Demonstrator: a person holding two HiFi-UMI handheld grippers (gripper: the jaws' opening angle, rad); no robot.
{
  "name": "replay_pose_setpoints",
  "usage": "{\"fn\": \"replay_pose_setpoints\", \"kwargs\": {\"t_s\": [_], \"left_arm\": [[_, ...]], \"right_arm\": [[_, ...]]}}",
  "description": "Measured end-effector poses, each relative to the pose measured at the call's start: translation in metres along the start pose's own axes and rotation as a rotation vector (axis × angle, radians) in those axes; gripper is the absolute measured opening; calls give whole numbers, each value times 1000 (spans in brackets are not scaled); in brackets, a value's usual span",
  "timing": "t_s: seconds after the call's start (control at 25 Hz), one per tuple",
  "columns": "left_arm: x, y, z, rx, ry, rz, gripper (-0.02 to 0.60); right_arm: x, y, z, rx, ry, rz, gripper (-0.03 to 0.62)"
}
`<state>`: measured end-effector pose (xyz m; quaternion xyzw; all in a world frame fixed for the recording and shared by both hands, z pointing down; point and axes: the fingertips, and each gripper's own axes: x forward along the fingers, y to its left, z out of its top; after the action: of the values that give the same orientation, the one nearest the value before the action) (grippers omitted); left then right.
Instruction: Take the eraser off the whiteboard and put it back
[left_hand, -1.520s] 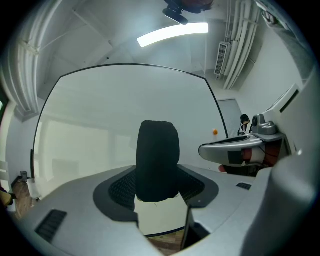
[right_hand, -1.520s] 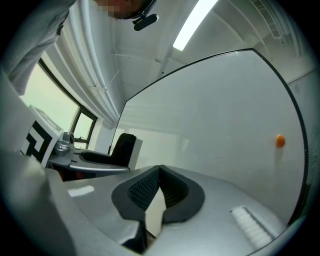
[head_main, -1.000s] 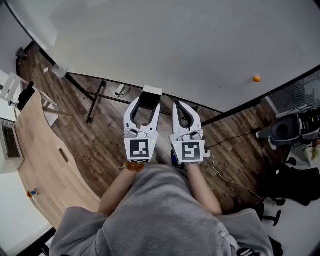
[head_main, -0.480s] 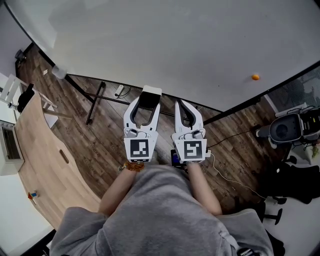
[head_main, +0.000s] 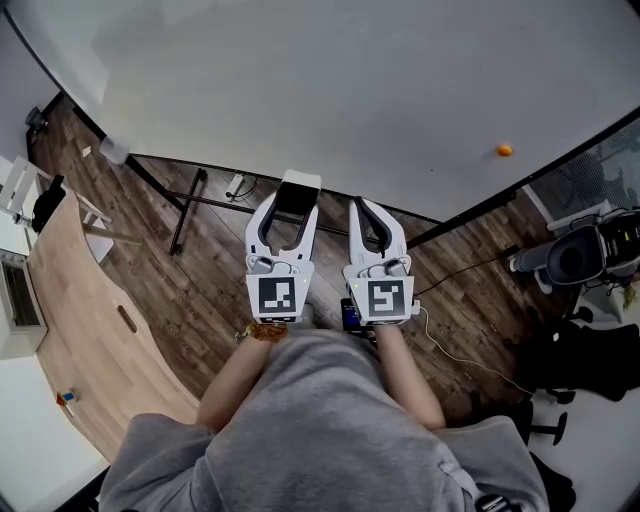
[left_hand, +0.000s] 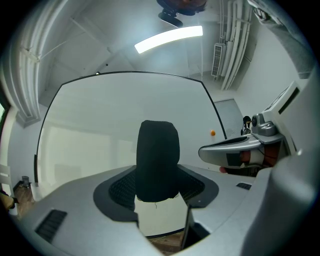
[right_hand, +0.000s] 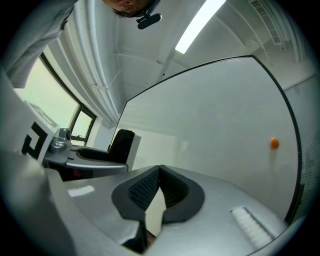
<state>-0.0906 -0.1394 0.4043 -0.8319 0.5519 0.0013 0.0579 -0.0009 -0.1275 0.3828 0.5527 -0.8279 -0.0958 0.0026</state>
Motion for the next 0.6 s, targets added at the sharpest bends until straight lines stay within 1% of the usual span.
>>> {"fn": "replay_pose_setpoints", "kwargs": {"t_s": [0.24, 0.6], "left_arm": [[5, -1, 2, -2, -8, -4, 235], [15, -5, 0, -3, -5, -18, 235]], "right_arm": [[2, -4, 4, -1, -6, -4, 11], [-1, -17, 0, -5, 0, -32, 11]]}}
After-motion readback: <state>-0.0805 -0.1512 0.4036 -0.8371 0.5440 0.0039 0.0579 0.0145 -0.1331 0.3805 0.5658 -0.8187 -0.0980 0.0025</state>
